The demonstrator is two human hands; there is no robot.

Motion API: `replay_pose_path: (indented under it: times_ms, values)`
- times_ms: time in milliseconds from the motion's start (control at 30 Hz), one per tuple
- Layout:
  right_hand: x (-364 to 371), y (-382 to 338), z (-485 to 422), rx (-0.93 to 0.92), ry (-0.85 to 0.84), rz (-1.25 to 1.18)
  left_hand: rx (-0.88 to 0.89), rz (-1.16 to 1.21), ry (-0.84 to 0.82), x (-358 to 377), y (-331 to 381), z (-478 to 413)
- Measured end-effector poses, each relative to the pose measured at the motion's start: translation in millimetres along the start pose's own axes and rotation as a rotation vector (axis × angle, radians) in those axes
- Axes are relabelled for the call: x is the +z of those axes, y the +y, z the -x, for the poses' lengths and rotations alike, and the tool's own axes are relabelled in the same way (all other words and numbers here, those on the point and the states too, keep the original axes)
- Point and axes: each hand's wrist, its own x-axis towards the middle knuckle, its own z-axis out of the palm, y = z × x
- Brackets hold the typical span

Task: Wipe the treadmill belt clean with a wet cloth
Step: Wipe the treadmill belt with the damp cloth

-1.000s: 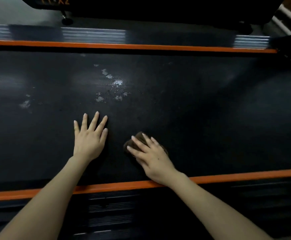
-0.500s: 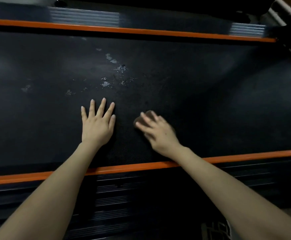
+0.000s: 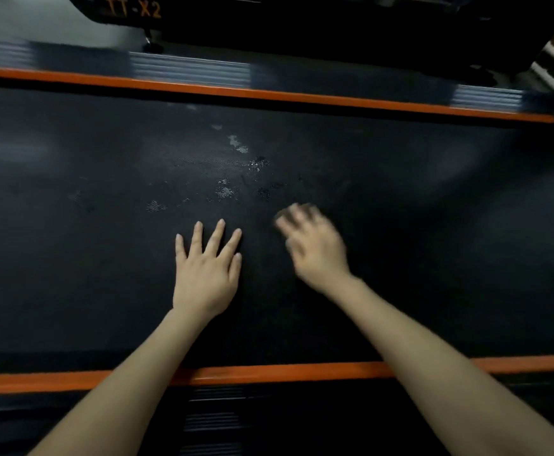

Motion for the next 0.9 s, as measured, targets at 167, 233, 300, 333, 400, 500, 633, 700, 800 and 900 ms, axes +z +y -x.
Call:
replay_pose_path:
  times_ms: [167, 233, 300, 333, 400, 500, 633, 700, 800, 900]
  values:
    - [-25, 5, 55, -0.609, -0.195, -0.078, 0.019, 0.051, 0.048, -11, -14, -13]
    - [-26, 42, 30, -0.546, -0.122, 0.000, -0.012, 0.049, 0.062, -16, -19, -21]
    - [-25, 68, -6, -0.162, -0.045, 0.014, -0.033, 0.032, 0.052, -17, -23, -29]
    - [-21, 68, -23, 0.077, -0.038, 0.016, -0.035, 0.025, 0.051, -17, -23, -33]
    - [-9, 48, -46, 0.359, -0.006, 0.026, -0.048, 0.017, 0.054, -17, -23, -41]
    - [4, 11, -39, 0.059, 0.034, 0.004, -0.061, 0.010, 0.056, -17, -21, -61]
    - [-13, 18, 15, -0.544, -0.174, -0.086, -0.072, 0.004, 0.048, -17, -21, -98]
    - [-15, 56, 1, -0.592, -0.156, -0.040, -0.079, -0.012, 0.027, -13, -24, -109]
    - [-12, 110, -57, -0.098, -0.022, 0.024, -0.079, 0.001, 0.039, -5, -27, -113]
    - [-6, 102, -112, 0.405, 0.019, 0.023, -0.077, 0.016, 0.063, -2, -27, -112]
